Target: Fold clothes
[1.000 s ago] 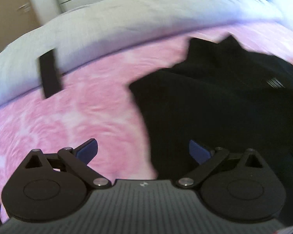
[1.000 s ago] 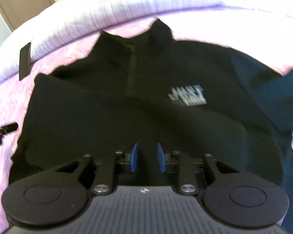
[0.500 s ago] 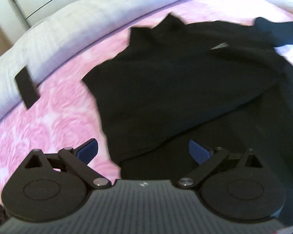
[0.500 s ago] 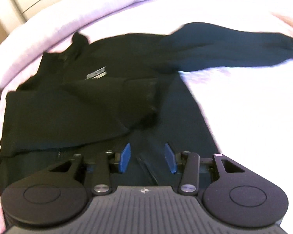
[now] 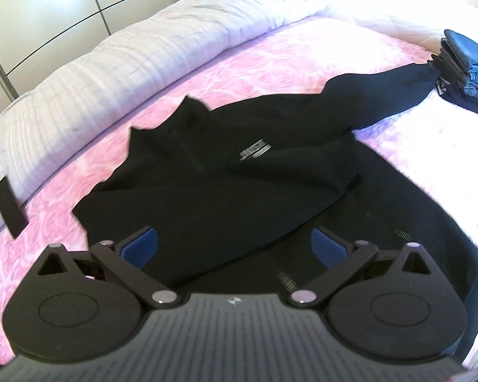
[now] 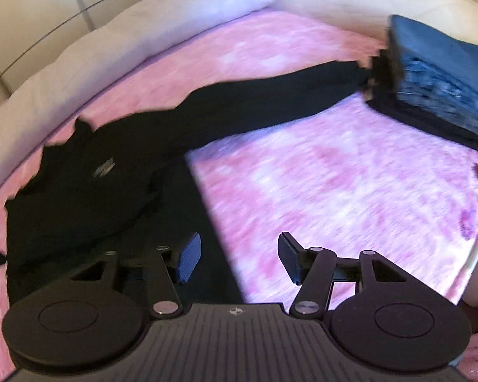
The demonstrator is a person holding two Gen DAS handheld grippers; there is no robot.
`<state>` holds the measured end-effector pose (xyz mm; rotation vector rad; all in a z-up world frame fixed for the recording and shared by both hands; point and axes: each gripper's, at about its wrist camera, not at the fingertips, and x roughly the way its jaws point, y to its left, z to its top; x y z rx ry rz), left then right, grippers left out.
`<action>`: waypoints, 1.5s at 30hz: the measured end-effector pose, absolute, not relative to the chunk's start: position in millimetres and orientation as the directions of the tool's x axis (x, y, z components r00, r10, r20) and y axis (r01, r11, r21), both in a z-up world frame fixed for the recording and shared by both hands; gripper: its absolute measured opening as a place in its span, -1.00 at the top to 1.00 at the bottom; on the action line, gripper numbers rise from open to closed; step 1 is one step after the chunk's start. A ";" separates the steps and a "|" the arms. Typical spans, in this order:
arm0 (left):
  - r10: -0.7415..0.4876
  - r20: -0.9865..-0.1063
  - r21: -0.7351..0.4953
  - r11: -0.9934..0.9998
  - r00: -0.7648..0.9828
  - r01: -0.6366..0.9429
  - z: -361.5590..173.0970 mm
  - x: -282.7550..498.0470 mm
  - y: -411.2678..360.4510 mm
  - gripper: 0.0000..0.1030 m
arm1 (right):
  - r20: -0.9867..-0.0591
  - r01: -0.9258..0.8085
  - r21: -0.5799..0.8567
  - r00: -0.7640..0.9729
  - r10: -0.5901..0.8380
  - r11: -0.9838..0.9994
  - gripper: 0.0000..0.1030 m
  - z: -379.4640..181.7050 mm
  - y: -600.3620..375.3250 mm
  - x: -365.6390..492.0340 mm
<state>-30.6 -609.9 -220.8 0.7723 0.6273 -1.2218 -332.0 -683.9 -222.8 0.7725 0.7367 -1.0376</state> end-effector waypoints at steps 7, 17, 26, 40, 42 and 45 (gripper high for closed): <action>-0.547 -0.800 0.134 0.237 0.246 0.962 -241.1 -73.3 -694.5 -0.98 | -0.767 0.914 0.330 0.405 -0.497 0.235 -0.36 -243.8 -815.6 -353.4; -0.525 -0.832 0.137 0.119 0.180 0.983 -288.9 -131.5 -831.2 -0.98 | -0.755 0.914 0.393 0.382 -0.534 0.098 -0.36 -339.6 -987.5 -360.5; -0.504 -0.857 0.113 0.019 0.107 0.993 -317.4 -142.3 -889.0 -0.98 | -0.715 0.902 0.430 0.305 -0.629 -0.051 -0.41 -360.4 -989.5 -345.7; -0.528 -0.843 0.067 0.095 0.108 0.993 -298.6 -98.8 -835.1 -0.98 | -0.634 0.947 0.186 0.320 -0.704 0.263 0.92 -273.3 -966.6 -280.6; -0.546 -0.829 0.058 0.123 0.116 0.991 -286.8 -84.5 -815.0 -0.98 | -0.573 0.924 0.135 0.367 -0.733 0.357 0.92 -241.7 -947.2 -255.5; -0.564 -0.810 0.052 0.203 0.160 0.978 -271.6 -52.7 -771.1 -0.98 | -0.465 0.830 0.029 0.504 -0.727 0.557 0.92 -198.5 -889.2 -197.7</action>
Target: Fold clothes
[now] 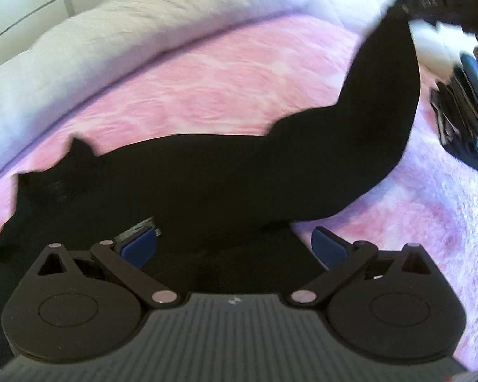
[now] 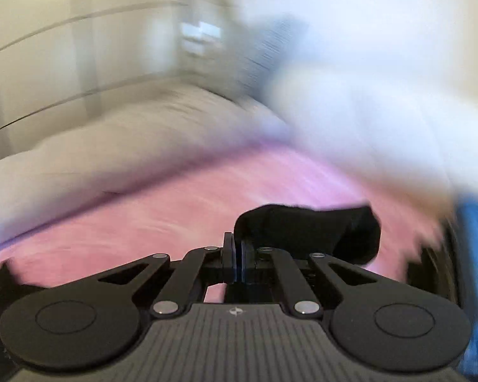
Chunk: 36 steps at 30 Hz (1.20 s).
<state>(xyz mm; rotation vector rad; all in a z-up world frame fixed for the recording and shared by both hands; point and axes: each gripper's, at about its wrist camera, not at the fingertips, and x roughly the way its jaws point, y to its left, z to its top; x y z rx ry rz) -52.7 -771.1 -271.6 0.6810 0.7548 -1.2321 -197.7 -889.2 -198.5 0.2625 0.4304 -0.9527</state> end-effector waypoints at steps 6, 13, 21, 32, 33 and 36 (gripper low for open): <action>-0.484 -0.826 0.028 0.477 0.289 0.878 -265.9 35.4 -655.2 -0.98 | -0.384 0.345 -0.204 0.833 -0.399 0.916 0.74 -187.1 -721.2 -55.1; -0.418 -0.848 -0.041 0.663 0.325 0.747 -281.9 106.5 -560.7 -0.98 | -0.563 -0.013 -0.199 0.820 -0.103 0.980 0.05 -248.4 -606.8 -6.8; -0.605 -0.785 -0.364 0.624 0.134 0.692 -308.1 153.2 -594.8 -0.93 | -0.737 0.124 -0.154 0.646 -0.198 0.980 -0.15 -286.7 -621.6 -64.1; -0.638 -0.764 -0.631 0.706 -0.097 0.321 -387.9 211.3 -656.6 -0.70 | -0.676 0.128 -0.498 0.562 -0.477 0.857 -0.37 -321.1 -671.4 -73.0; -0.657 -0.749 -0.652 0.706 -0.089 0.276 -390.3 212.8 -653.8 -0.74 | -0.677 0.116 -0.507 0.561 -0.477 0.854 -0.37 -323.6 -675.7 -70.8; -0.699 -0.715 -0.686 0.692 -0.029 0.224 -381.4 211.6 -642.3 -0.09 | -0.678 0.080 -0.528 0.560 -0.476 0.846 -0.40 -329.7 -686.4 -64.9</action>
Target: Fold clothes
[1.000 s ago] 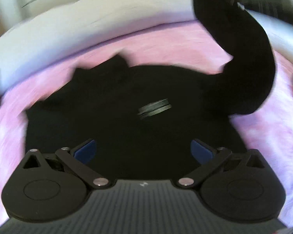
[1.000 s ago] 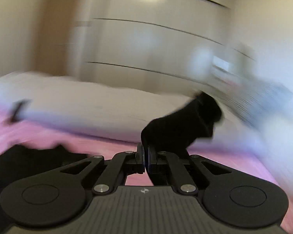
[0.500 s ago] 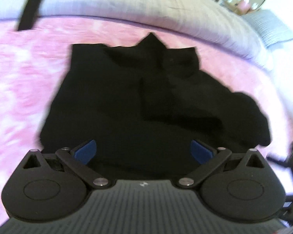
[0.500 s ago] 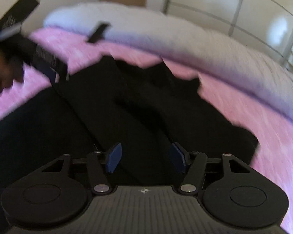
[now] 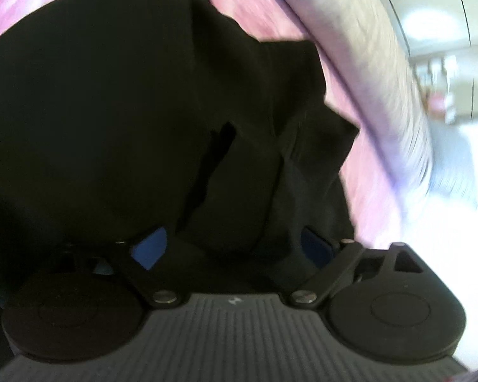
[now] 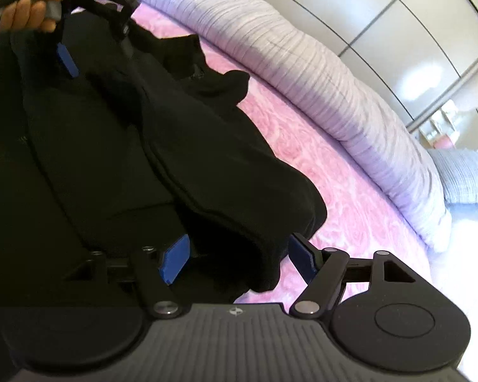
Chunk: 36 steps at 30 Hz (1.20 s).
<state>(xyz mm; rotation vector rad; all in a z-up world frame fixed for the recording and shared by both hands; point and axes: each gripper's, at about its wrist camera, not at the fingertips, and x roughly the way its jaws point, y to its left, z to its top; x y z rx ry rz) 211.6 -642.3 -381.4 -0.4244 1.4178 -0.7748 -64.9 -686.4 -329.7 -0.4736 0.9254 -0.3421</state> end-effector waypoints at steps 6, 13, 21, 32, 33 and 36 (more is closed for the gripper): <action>-0.745 -0.646 -0.683 0.661 0.164 0.311 -328.3 197.0 -612.3 0.74 | -0.677 0.033 -0.593 0.521 -0.521 0.804 -0.33 -341.4 -700.5 -54.7; -0.682 -0.686 -0.592 0.726 0.254 0.351 -317.3 184.2 -581.5 0.68 | -0.675 0.074 -0.558 0.540 -0.504 0.827 -0.45 -332.6 -702.4 -47.7; -0.580 -0.795 -0.514 0.799 0.178 0.310 -359.3 192.2 -585.2 0.06 | -0.697 0.067 -0.546 0.517 -0.497 0.835 -0.51 -344.7 -696.0 -44.2; -0.555 -0.739 -0.412 0.820 0.381 0.396 -325.2 204.5 -572.6 0.79 | -0.619 0.169 -0.594 0.529 -0.580 0.787 -0.54 -334.6 -713.9 -31.9; -0.545 -0.753 -0.403 0.824 0.367 0.398 -331.2 205.8 -572.6 0.79 | -0.653 0.161 -0.564 0.513 -0.557 0.810 -0.54 -338.5 -715.2 -30.2; -0.548 -0.775 -0.398 0.811 0.315 0.429 -341.3 203.6 -572.9 0.80 | -0.722 0.158 -0.487 0.480 -0.498 0.859 -0.54 -352.9 -717.5 -28.3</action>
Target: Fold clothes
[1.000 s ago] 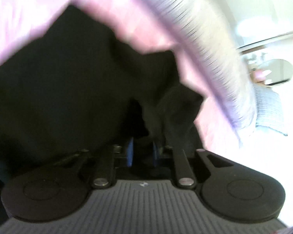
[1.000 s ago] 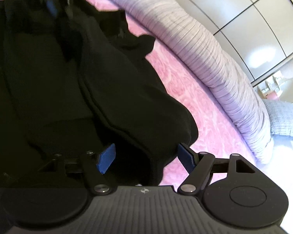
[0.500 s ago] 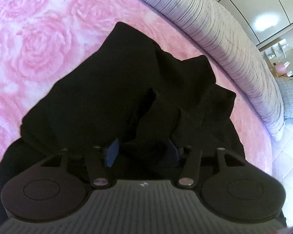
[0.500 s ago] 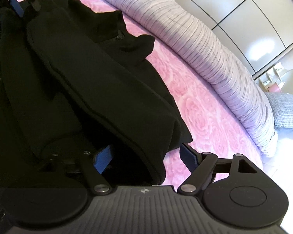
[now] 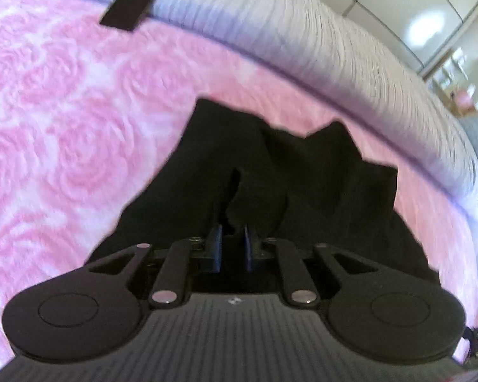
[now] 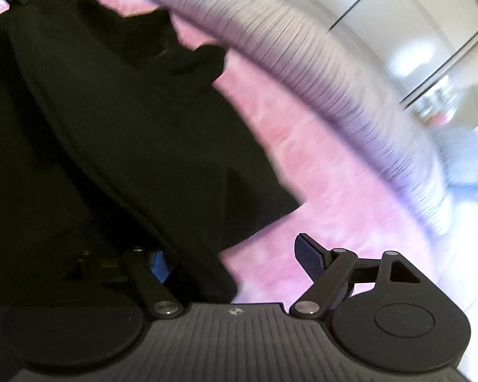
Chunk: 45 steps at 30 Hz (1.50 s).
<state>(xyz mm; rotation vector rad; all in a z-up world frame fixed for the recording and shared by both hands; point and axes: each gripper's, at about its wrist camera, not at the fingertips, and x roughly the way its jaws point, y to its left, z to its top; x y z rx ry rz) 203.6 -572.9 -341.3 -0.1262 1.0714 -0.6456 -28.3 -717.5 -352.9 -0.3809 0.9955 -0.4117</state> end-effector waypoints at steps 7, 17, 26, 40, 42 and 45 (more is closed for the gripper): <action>-0.631 -0.739 -0.408 0.697 0.234 0.589 -328.2 181.0 -584.4 0.80 | -0.711 0.227 -0.479 0.465 -0.527 0.848 -0.10 -369.7 -729.7 -33.6; -0.494 -0.832 -0.269 0.759 0.254 0.593 -340.6 183.1 -577.4 0.78 | -0.723 0.358 -0.427 0.416 -0.551 0.830 0.49 -365.2 -736.5 -51.8; -0.509 -0.825 -0.281 0.747 0.246 0.602 -335.5 188.2 -572.1 0.79 | -0.698 0.492 -0.263 0.497 -0.515 0.830 0.12 -304.7 -744.6 -89.3; -0.473 -0.857 -0.261 0.741 0.206 0.618 -350.0 184.3 -571.1 0.80 | -0.831 0.608 0.090 0.483 -0.277 0.788 0.65 -369.8 -841.5 39.5; -0.475 -0.855 -0.264 0.741 0.206 0.617 -350.5 183.8 -568.2 0.75 | -0.824 0.606 0.047 0.473 -0.311 0.794 0.50 -367.0 -832.4 40.5; -0.476 -0.854 -0.267 0.746 0.208 0.610 -349.4 184.3 -561.7 0.68 | -0.821 0.612 0.001 0.451 -0.349 0.791 0.21 -360.0 -812.9 25.0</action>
